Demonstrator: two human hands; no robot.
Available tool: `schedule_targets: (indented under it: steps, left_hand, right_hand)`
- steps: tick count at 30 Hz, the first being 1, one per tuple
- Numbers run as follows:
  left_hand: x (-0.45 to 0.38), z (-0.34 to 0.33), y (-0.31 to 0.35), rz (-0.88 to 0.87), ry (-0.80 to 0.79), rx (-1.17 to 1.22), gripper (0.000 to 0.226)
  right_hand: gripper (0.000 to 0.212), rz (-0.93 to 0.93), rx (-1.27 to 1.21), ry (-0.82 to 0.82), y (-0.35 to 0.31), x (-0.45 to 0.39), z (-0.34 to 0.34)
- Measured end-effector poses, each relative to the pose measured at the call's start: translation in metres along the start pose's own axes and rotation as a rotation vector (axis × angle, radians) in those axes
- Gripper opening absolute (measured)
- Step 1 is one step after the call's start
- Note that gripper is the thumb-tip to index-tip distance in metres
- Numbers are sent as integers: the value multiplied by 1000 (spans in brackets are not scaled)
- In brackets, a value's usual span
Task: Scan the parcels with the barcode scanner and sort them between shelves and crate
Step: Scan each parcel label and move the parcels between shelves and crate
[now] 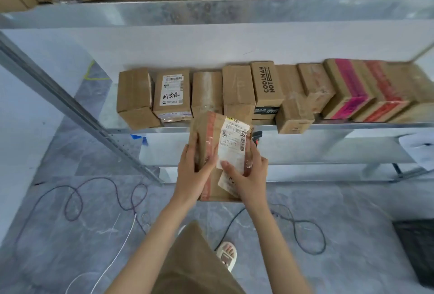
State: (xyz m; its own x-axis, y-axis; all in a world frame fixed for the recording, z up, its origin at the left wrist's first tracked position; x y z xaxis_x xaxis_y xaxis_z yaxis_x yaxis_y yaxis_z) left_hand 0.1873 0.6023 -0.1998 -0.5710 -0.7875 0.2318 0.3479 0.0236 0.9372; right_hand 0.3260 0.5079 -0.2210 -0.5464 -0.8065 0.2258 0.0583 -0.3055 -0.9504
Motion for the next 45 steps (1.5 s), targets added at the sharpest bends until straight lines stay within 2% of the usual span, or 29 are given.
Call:
schedule_targets:
  steps: [1,3,7,10,12,14,19,27,32,38,45]
  left_hand:
    - [2,-2,0,-9,-26,88,53]
    - [9,-1,-2,-3,-48,209,46]
    - [15,-4,-18,50,-55,367,60]
    - [17,-14,-21,41,-89,366,65]
    - [18,-22,-25,36,-111,354,65]
    - [22,-28,-32,38,-122,312,63]
    - [55,-44,-44,-2,-60,172,62]
    - [110,-101,-70,-72,-33,79,55]
    - [120,-149,-75,-26,-82,11,56]
    - [79,-210,-62,-97,-174,-289,63]
    - [-16,-299,-82,-11,-199,-290,54]
  right_hand:
    - [91,-3,-14,10,3,1,4]
    - [87,-25,-58,8,10,3,13]
    - [62,-76,-239,-89,25,9,22]
    - [62,-87,-402,-210,29,13,18]
    - [53,-92,-412,-199,31,17,23]
    - [41,-80,-420,-150,34,23,30]
    - [34,9,-359,-89,34,51,35]
    - [60,69,-278,-32,83,116,64]
    - [56,-20,-382,55,121,134,102]
    - [63,-102,-471,150,162,120,157]
    - [49,-196,-467,195,216,51,236]
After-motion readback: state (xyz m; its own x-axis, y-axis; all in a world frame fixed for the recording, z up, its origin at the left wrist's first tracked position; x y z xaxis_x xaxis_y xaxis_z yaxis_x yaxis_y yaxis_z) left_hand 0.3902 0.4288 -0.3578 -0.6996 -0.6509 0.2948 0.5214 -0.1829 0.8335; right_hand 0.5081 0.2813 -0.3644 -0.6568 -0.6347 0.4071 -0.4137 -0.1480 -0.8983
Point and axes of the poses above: each hand's wrist, its own x-axis away from the middle knuckle, its own z-axis out of the back of the hand, y = z × x, the point moved 7 cm from there along -x, towards the middle knuckle, and after that the axes turned 10 degrees about -y, right-handed, at the moved point
